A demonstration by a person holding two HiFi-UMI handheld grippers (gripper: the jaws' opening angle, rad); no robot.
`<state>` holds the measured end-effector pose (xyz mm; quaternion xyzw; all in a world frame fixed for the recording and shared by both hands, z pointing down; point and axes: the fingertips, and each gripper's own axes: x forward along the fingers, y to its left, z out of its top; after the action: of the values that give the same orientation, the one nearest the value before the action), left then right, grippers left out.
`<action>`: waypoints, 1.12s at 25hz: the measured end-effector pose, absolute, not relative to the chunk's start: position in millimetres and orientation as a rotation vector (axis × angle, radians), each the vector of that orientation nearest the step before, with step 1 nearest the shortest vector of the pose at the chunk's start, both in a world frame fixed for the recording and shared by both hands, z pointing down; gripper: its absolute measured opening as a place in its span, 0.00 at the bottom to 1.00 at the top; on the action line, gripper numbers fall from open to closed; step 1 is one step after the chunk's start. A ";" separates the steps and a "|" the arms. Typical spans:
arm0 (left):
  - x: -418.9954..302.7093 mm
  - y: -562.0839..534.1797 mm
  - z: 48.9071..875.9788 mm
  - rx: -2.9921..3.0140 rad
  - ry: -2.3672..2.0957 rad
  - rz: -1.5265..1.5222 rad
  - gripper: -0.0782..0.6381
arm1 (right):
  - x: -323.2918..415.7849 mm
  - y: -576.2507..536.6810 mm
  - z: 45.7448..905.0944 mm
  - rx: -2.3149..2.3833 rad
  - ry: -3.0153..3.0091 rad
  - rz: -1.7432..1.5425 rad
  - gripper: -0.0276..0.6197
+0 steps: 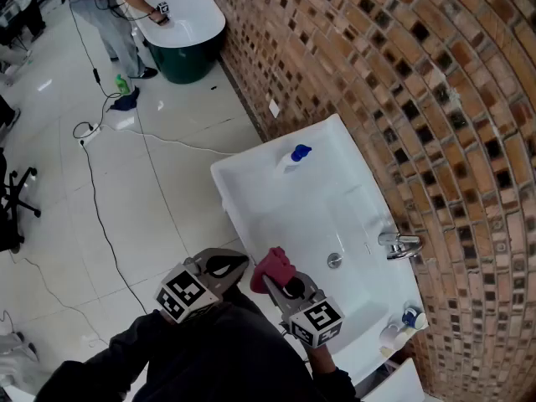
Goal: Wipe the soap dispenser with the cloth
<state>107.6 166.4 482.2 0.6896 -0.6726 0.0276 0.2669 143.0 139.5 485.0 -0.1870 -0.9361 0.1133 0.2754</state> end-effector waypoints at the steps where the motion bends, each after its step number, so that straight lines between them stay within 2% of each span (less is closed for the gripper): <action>1: 101.4 161.4 482.1 1.859 -1.813 0.073 0.11 | 137.7 132.5 484.2 -0.502 -2.515 0.303 0.14; 7: 59.8 133.1 484.2 1.888 -1.781 0.078 0.11 | 95.9 88.9 489.2 -0.501 -2.482 0.220 0.14; 14: 10.1 111.1 486.6 2.024 -1.633 0.060 0.11 | 9.8 22.3 475.5 -0.340 -2.459 -0.078 0.14; 21: -81.7 112.1 472.9 2.094 -1.603 0.009 0.11 | -76.9 -18.7 483.5 -0.356 -2.177 -0.353 0.14; 28: -122.5 132.3 480.3 2.101 -1.556 -0.040 0.11 | -100.6 -32.1 508.0 -0.404 -2.024 -0.166 0.14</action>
<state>-122.5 132.3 480.3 0.7758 -0.5746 -0.0148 0.2602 -100.6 -32.1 508.0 -0.1679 -0.8407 -0.0691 0.5101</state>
